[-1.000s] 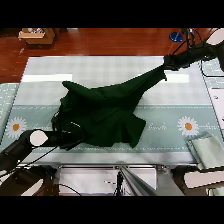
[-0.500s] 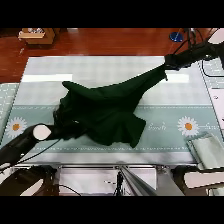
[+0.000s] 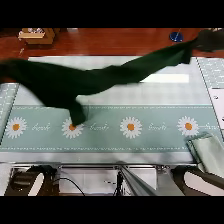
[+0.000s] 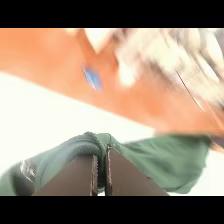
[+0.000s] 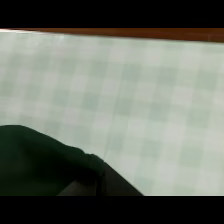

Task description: Fold the shirts.

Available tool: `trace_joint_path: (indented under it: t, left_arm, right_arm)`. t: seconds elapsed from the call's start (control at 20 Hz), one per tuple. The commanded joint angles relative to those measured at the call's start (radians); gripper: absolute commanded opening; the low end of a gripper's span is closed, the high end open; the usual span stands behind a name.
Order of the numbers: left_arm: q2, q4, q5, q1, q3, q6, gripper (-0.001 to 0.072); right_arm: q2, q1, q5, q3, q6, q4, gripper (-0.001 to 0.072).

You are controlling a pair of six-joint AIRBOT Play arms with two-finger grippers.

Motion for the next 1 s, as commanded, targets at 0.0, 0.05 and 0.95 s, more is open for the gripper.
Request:
trace_joint_path:
  t: [0.0,0.05,0.95]
  left_arm:
    - [0.055,0.096,-0.17,0.182,0.231,0.108,0.0027]
    - [0.055,0.096,-0.182,0.208,0.279,0.127,0.0027]
    - [0.055,0.087,-0.468,0.223,0.72,0.164,0.0027]
  right_arm:
    - [0.195,-0.032,-0.003,0.001,0.047,-0.015,0.0025]
    - [0.258,-0.032,-0.007,0.001,0.059,-0.025,0.0025]
    - [0.731,-0.032,0.167,0.008,0.212,-0.526,0.0025]
